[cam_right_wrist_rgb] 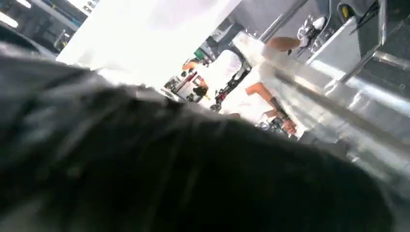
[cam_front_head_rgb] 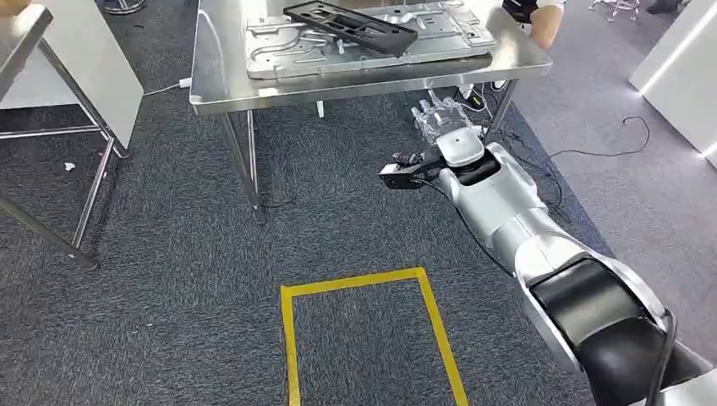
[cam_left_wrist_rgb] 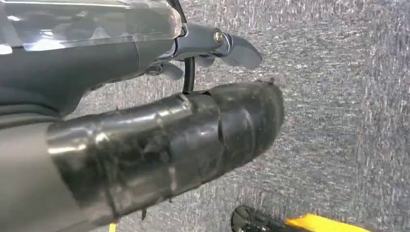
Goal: Take the parts from the cabinet and place them on the table.
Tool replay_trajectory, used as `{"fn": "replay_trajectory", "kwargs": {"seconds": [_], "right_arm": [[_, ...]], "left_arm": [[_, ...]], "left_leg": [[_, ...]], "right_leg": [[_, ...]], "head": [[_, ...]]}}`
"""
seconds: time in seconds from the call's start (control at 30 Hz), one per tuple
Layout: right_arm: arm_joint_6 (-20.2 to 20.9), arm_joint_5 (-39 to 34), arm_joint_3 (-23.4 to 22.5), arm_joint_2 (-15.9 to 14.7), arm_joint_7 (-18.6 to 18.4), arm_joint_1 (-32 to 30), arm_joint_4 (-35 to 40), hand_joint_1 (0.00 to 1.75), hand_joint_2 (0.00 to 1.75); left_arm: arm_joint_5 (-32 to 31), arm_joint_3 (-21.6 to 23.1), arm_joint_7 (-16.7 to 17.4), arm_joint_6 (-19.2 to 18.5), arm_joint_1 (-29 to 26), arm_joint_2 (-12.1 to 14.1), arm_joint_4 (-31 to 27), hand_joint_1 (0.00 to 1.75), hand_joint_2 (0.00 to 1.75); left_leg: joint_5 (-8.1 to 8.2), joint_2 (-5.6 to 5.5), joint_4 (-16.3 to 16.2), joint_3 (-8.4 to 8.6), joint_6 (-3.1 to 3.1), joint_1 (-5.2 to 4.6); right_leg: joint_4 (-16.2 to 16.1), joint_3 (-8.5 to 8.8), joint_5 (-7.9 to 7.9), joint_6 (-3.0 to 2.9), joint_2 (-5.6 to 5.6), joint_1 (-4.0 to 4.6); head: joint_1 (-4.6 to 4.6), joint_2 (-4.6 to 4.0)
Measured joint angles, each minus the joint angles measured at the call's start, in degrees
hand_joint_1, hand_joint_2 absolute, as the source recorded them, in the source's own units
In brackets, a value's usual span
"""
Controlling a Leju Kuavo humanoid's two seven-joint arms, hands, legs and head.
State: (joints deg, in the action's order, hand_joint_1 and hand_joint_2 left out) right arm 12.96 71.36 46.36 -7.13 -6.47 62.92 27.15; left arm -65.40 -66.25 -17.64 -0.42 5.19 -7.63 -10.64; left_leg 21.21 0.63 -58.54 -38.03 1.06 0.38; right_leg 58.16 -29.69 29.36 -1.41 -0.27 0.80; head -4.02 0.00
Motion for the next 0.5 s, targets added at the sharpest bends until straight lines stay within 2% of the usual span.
{"fn": "replay_trajectory", "kwargs": {"seconds": [0.03,0.07,0.1,0.13,0.17,0.2,0.23,0.27,0.3,0.33,0.37,0.4,0.43,0.47,0.5], "right_arm": [[0.09,0.02,0.00,-0.07,0.00,0.17,0.00,0.00,0.00],[0.11,0.02,0.00,-0.07,0.00,0.15,0.00,0.00,0.00],[0.11,0.00,0.00,0.02,0.00,0.13,0.00,0.00,0.00],[0.09,0.00,0.00,0.15,0.00,0.17,0.00,0.00,0.00],[0.07,0.00,0.00,0.26,0.02,0.25,0.02,0.00,0.00],[0.04,0.00,0.00,0.42,0.02,0.25,0.02,0.00,0.00],[0.04,0.00,0.00,0.37,0.00,0.23,-0.02,0.00,0.00],[0.04,0.00,0.00,0.39,-0.02,0.19,-0.07,0.00,0.00],[0.04,0.00,0.00,0.46,-0.04,0.13,-0.07,0.00,0.00],[0.04,0.00,0.00,0.46,-0.04,0.08,-0.11,0.00,0.00],[0.06,0.00,0.00,0.46,-0.13,0.08,-0.20,0.00,0.00],[0.04,0.00,0.00,0.46,-0.20,0.10,-0.20,0.00,0.00],[0.04,0.00,0.00,0.46,-0.22,0.15,-0.20,0.00,0.00],[0.00,0.00,0.00,0.44,-0.28,0.25,-0.22,0.00,0.00],[-0.04,0.00,0.00,0.46,-0.28,0.29,-0.22,0.00,0.00]], "left_arm": [[0.00,0.00,-0.02,0.00,0.00,0.00,0.00,0.00,0.00],[0.00,0.00,-0.04,0.00,-0.20,0.00,0.00,0.00,0.00],[-0.02,0.00,-0.09,0.02,-0.06,0.04,0.00,0.00,0.00],[-0.02,0.00,-0.09,0.02,-0.11,0.07,0.00,0.00,0.00],[-0.02,0.00,-0.09,0.04,-0.13,-0.02,0.00,0.00,0.00],[-0.04,0.00,-0.20,0.09,-0.12,0.02,0.00,0.00,0.00],[-0.04,0.00,-0.22,0.13,-0.11,0.09,0.00,0.00,0.00],[-0.04,-0.02,-0.22,0.18,-0.14,0.15,0.00,0.00,0.00],[-0.04,-0.02,-0.22,0.18,-0.21,0.26,0.00,0.00,0.00],[-0.04,-0.02,-0.22,0.17,-0.20,0.37,0.00,0.00,0.00],[-0.07,-0.02,-0.22,0.17,-0.15,0.42,0.00,0.00,0.00],[-0.07,-0.02,-0.22,0.17,-0.11,0.42,0.00,0.00,0.00],[-0.09,-0.02,-0.22,0.20,-0.05,0.42,0.00,0.00,0.00],[-0.15,-0.02,-0.22,0.22,-0.07,0.42,0.00,0.00,0.00],[-0.15,-0.02,-0.11,0.24,-0.06,0.42,0.00,0.00,0.00]], "left_leg": [[-0.54,0.00,0.41,-0.05,-0.34,0.19],[-1.26,-0.05,0.94,-0.17,-0.74,-0.09],[-0.26,-0.14,0.40,-0.46,-0.96,0.09],[3.20,-0.32,-1.31,-1.41,-1.23,0.05],[6.60,-0.39,-4.37,-2.36,-1.44,0.21],[9.91,-0.37,-8.91,-3.39,-1.71,0.36],[11.43,-0.35,-13.04,-4.24,-1.98,0.45],[10.99,-0.36,-16.41,-4.71,-2.22,0.52],[8.77,-0.36,-17.65,-4.32,-2.44,0.62],[6.20,-0.36,-16.71,-2.96,-2.58,0.77],[4.26,-0.35,-13.19,-0.22,-2.67,0.90],[4.21,-0.36,-8.39,3.31,-2.71,1.01],[6.82,-0.45,-3.43,6.84,-2.78,1.10],[8.65,-0.79,0.25,8.93,-2.33,0.63],[9.02,-0.70,0.21,8.45,-1.66,0.61]], "right_leg": [[-0.22,-0.01,-0.14,-0.21,-0.02,0.20],[-1.10,-0.45,-1.24,-0.43,-0.08,0.03],[-2.06,-0.39,-2.39,-0.21,-0.46,-0.76],[-2.41,-1.10,-3.27,-0.47,-0.39,-0.76],[-2.43,-1.88,-3.89,-0.65,-0.39,-0.87],[-2.43,-2.81,-4.43,-0.46,-0.35,-0.87],[-2.39,-3.66,-5.09,-0.33,-0.32,-0.89],[-2.26,-4.61,-5.73,-0.18,-0.33,-0.99],[-2.08,-5.53,-6.31,0.02,-0.33,-1.08],[-1.81,-6.40,-6.77,0.27,-0.33,-1.21],[-1.29,-7.37,-7.17,0.65,-0.33,-1.39],[-0.67,-8.07,-7.40,0.97,-0.34,-1.49],[0.08,-8.74,-7.48,1.26,-0.41,-1.37],[0.86,-9.29,-7.61,1.54,-0.45,-1.27],[0.97,-9.52,-8.04,1.94,-0.42,-1.08]], "head": [[-0.05,0.00],[-0.02,0.00],[-0.02,0.00],[0.02,0.00],[0.09,0.00],[0.07,0.00],[0.07,0.00],[0.07,0.00],[0.09,0.00],[0.07,0.00],[0.09,0.00],[0.09,0.00],[0.11,0.00],[0.04,0.00],[0.09,0.00]]}}
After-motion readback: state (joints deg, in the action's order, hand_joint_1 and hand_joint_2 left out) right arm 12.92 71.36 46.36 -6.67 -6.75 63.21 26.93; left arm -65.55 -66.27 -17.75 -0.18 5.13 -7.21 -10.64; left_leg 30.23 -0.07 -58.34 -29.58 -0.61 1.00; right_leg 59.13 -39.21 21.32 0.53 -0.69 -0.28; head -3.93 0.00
